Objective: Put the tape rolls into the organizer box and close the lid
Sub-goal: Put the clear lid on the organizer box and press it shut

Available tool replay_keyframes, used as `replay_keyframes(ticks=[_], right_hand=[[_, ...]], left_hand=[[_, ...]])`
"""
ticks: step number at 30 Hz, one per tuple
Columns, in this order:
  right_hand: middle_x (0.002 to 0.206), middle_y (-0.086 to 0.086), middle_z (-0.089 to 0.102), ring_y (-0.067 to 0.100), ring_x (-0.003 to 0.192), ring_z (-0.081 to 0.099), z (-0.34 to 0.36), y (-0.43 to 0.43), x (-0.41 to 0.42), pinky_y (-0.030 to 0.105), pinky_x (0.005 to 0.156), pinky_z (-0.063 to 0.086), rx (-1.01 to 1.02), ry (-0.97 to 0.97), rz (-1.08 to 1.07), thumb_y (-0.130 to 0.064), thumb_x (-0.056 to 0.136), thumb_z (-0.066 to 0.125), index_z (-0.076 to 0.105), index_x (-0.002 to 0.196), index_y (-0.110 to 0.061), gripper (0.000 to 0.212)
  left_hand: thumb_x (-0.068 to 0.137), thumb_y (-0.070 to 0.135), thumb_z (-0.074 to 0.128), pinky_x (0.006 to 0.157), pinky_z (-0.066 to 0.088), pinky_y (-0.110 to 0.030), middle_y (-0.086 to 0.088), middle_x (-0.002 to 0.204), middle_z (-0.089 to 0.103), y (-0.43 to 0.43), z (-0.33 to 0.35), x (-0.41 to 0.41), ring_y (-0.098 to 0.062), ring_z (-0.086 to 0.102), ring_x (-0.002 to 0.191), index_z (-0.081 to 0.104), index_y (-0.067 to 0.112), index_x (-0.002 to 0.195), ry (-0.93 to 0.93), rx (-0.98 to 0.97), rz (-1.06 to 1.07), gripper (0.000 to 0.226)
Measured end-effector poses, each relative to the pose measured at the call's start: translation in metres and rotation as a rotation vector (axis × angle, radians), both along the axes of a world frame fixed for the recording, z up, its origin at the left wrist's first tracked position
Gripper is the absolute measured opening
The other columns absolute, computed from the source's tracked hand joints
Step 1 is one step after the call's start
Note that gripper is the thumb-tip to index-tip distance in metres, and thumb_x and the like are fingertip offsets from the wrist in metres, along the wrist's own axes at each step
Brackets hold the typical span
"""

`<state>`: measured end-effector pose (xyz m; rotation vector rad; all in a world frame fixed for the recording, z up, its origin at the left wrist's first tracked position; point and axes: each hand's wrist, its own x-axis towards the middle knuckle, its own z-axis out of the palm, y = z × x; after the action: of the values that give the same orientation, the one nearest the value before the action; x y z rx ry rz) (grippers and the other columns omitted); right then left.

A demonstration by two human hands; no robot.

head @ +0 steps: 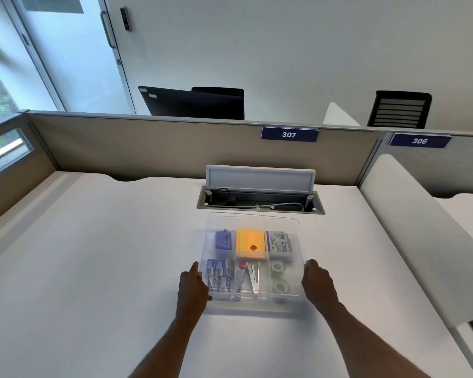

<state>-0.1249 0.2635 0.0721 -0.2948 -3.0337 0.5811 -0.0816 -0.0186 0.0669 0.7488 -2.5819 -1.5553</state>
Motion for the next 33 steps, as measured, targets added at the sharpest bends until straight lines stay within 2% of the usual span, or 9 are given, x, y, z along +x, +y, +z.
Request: replay_keyframes(ticks=[6, 10, 14, 17, 18, 20, 22, 28, 33], right_hand=[[0.093, 0.024, 0.068, 0.042, 0.09, 0.063, -0.002, 0.005, -0.003, 0.042, 0.076, 0.05, -0.087, 0.026, 0.031, -0.017, 0.1, 0.034, 0.052, 0.104, -0.003, 0.024], [0.096, 0.024, 0.069, 0.043, 0.092, 0.064, -0.003, 0.004, -0.002, 0.042, 0.078, 0.052, -0.118, 0.007, 0.002, -0.021, 0.099, 0.035, 0.05, 0.113, -0.009, 0.024], [0.098, 0.022, 0.069, 0.039, 0.092, 0.066, 0.0, 0.003, -0.006, 0.041, 0.081, 0.052, -0.064, -0.018, 0.045, -0.019, 0.099, 0.038, 0.031, 0.144, -0.014, 0.047], [0.111, 0.017, 0.059, 0.037, 0.094, 0.063, 0.003, 0.002, -0.01, 0.042, 0.082, 0.052, -0.047, -0.02, 0.121, -0.011, 0.096, 0.04, 0.031, 0.146, -0.013, 0.051], [0.113, 0.017, 0.055, 0.039, 0.093, 0.062, 0.006, 0.001, -0.011, 0.043, 0.082, 0.052, -0.058, -0.02, 0.132, -0.008, 0.094, 0.042, 0.034, 0.144, -0.013, 0.051], [0.116, 0.017, 0.053, 0.041, 0.094, 0.061, 0.008, -0.002, -0.014, 0.043, 0.083, 0.052, -0.077, -0.015, 0.125, -0.006, 0.09, 0.044, 0.04, 0.14, -0.013, 0.05], [0.116, 0.015, 0.056, 0.04, 0.097, 0.062, 0.008, -0.005, -0.015, 0.043, 0.084, 0.052, -0.092, 0.008, 0.106, -0.006, 0.089, 0.045, 0.045, 0.135, -0.013, 0.047], [0.088, 0.016, 0.07, 0.037, 0.086, 0.066, 0.005, -0.004, -0.03, 0.038, 0.071, 0.051, -0.068, 0.114, 0.051, -0.016, 0.096, 0.043, 0.058, 0.108, -0.011, 0.019], [0.075, 0.014, 0.067, 0.038, 0.073, 0.066, -0.007, -0.007, -0.035, 0.039, 0.064, 0.051, -0.017, 0.132, 0.014, -0.017, 0.096, 0.042, 0.05, 0.11, -0.012, 0.016]], left_hand=[[0.097, 0.002, 0.036, 0.075, 0.061, -0.044, -0.024, 0.129, 0.048, -0.002, -0.002, 0.004, -0.033, 0.064, 0.097, 0.042, 0.005, 0.139, 0.04, 0.048, 0.051, 0.042], [0.096, 0.008, 0.038, 0.056, 0.06, -0.028, -0.012, 0.137, 0.05, -0.007, -0.006, -0.003, -0.022, 0.062, 0.087, 0.048, 0.01, 0.136, 0.014, 0.146, 0.088, 0.041], [0.094, 0.023, 0.043, 0.056, 0.061, -0.039, -0.012, 0.118, 0.06, -0.01, -0.005, -0.012, -0.02, 0.061, 0.075, 0.058, 0.013, 0.115, -0.042, 0.146, 0.104, 0.028], [0.085, 0.029, 0.044, 0.072, 0.059, -0.049, -0.014, 0.097, 0.064, -0.011, 0.003, -0.022, -0.029, 0.062, 0.076, 0.058, 0.009, 0.088, -0.097, 0.08, 0.103, 0.024], [0.082, 0.029, 0.045, 0.08, 0.056, -0.049, -0.017, 0.098, 0.065, -0.012, 0.007, -0.027, -0.034, 0.062, 0.082, 0.058, 0.008, 0.089, -0.109, 0.068, 0.091, 0.025], [0.081, 0.021, 0.05, 0.093, 0.049, -0.043, -0.019, 0.116, 0.065, -0.014, 0.012, -0.037, -0.037, 0.06, 0.103, 0.056, 0.01, 0.117, -0.128, 0.046, 0.076, 0.038], [0.08, 0.007, 0.054, 0.099, 0.044, -0.044, -0.021, 0.125, 0.06, -0.014, 0.013, -0.048, -0.036, 0.056, 0.114, 0.036, 0.011, 0.141, -0.104, -0.012, 0.016, 0.064], [0.087, 0.008, 0.044, 0.091, 0.047, -0.04, -0.019, 0.128, 0.057, -0.009, 0.011, -0.061, -0.035, 0.058, 0.111, 0.045, 0.017, 0.139, -0.068, -0.147, -0.031, 0.053], [0.098, 0.014, 0.035, 0.077, 0.049, -0.04, -0.016, 0.1, 0.063, -0.006, -0.004, -0.052, -0.03, 0.061, 0.088, 0.035, 0.019, 0.144, 0.029, -0.381, -0.075, 0.047]])
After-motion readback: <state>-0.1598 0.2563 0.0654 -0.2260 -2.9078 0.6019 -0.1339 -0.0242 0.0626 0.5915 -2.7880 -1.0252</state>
